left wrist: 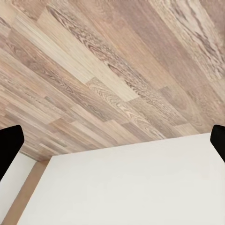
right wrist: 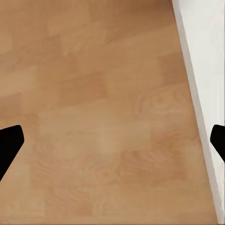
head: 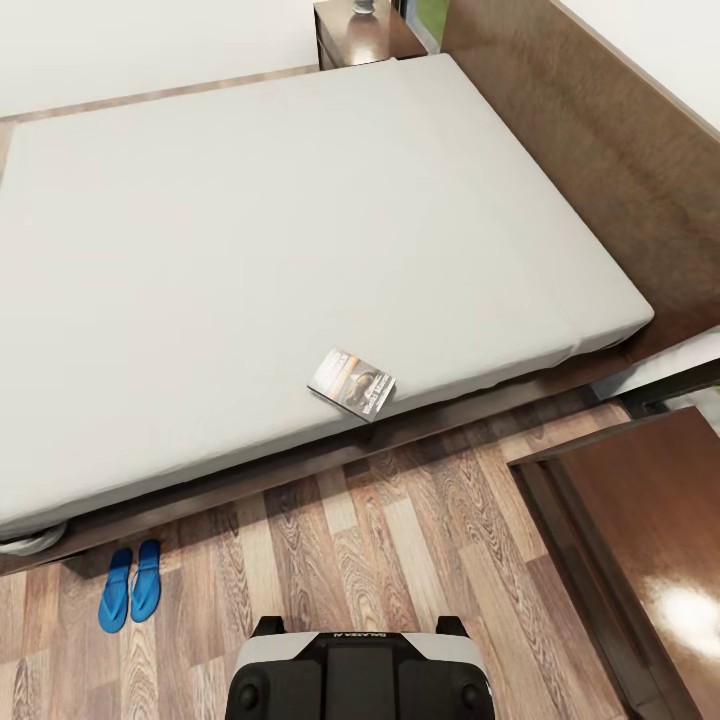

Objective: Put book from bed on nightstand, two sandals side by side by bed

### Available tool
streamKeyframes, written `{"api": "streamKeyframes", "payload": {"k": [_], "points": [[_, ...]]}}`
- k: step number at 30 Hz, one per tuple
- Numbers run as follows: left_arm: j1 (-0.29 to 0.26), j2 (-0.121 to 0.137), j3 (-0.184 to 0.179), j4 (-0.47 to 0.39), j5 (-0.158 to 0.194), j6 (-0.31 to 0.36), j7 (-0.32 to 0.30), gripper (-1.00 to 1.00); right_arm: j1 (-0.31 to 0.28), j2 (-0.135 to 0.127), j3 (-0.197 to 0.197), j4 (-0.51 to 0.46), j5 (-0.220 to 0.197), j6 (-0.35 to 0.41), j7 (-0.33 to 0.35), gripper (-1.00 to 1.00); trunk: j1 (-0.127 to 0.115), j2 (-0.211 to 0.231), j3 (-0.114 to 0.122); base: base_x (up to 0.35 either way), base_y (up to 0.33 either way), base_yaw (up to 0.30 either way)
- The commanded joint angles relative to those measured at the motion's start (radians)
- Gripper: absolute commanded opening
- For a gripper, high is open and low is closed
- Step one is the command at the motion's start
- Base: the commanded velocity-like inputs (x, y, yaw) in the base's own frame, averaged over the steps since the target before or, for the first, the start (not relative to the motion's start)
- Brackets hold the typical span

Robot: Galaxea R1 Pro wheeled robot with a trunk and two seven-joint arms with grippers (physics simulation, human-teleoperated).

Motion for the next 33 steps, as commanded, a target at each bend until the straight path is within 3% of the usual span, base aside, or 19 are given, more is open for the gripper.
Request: {"api": "streamKeyframes", "payload": {"k": [1,7,24,27,33], "points": [[0.0,0.001,-0.009,-0.003,0.009,0.005,0.005,1.0,0.001,-0.004,-0.009,-0.004,0.002,-0.002,0.006,1.0,0.0,-0.001,0.0,0.0,0.0,0.0],[0.001,0.001,-0.009,-0.003,0.009,0.005,0.005,1.0,0.001,-0.017,-0.012,-0.005,0.001,-0.015,0.01,1.0,0.0,-0.001,0.0,0.0,0.0,0.0],[0.02,0.0,-0.009,-0.003,0.008,-0.02,0.0,1.0,0.001,-0.022,-0.012,-0.007,0.0,-0.018,0.012,1.0,0.0,-0.001,0.0,0.0,0.0,0.0],[0.029,-0.002,-0.009,-0.002,0.009,-0.036,-0.026,1.0,0.001,-0.022,-0.012,-0.007,0.001,-0.019,0.012,1.0,0.0,-0.001,0.0,0.0,0.0,0.0],[0.043,-0.006,-0.006,-0.002,0.013,-0.049,-0.145,1.0,0.001,-0.02,-0.011,-0.007,0.001,-0.019,0.012,1.0,0.0,-0.001,0.0,0.0,0.0,0.0]]}}
